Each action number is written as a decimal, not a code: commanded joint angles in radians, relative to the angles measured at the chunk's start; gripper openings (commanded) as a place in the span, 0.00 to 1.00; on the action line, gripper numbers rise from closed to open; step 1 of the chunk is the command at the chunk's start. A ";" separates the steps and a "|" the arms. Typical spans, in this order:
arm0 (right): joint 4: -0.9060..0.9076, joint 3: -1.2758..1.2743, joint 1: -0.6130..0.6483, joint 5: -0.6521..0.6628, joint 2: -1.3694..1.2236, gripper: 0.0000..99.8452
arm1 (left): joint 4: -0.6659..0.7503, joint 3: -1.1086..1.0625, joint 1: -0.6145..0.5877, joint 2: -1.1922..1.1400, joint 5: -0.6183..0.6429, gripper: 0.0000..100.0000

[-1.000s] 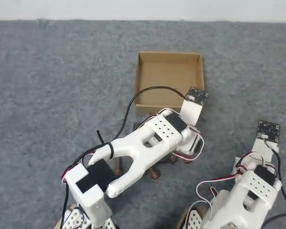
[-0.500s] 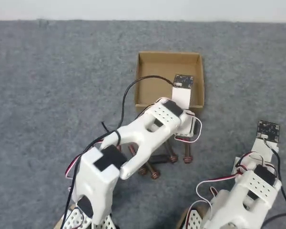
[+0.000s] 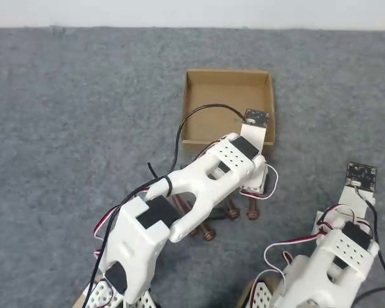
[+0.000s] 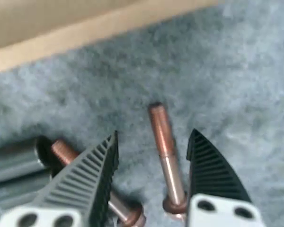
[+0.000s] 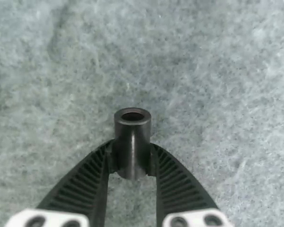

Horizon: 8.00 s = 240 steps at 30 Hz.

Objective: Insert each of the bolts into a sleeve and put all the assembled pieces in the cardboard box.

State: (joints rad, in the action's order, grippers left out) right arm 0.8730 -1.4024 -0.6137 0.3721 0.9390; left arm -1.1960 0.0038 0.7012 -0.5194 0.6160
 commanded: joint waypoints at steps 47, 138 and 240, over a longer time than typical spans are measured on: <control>-0.015 0.005 0.010 -0.002 0.042 0.01 | -0.178 0.059 -0.242 0.387 -0.250 0.05; -0.013 0.003 0.013 0.023 0.042 0.01 | 0.005 0.082 -0.069 -0.044 -0.140 0.02; -0.013 0.003 0.013 0.023 0.042 0.01 | 0.075 -0.226 -0.778 0.229 -0.164 0.01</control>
State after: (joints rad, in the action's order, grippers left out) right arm 0.8730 -1.4024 -0.6091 0.3721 0.9390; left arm -1.1592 -0.2816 -0.0384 -0.3353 0.4365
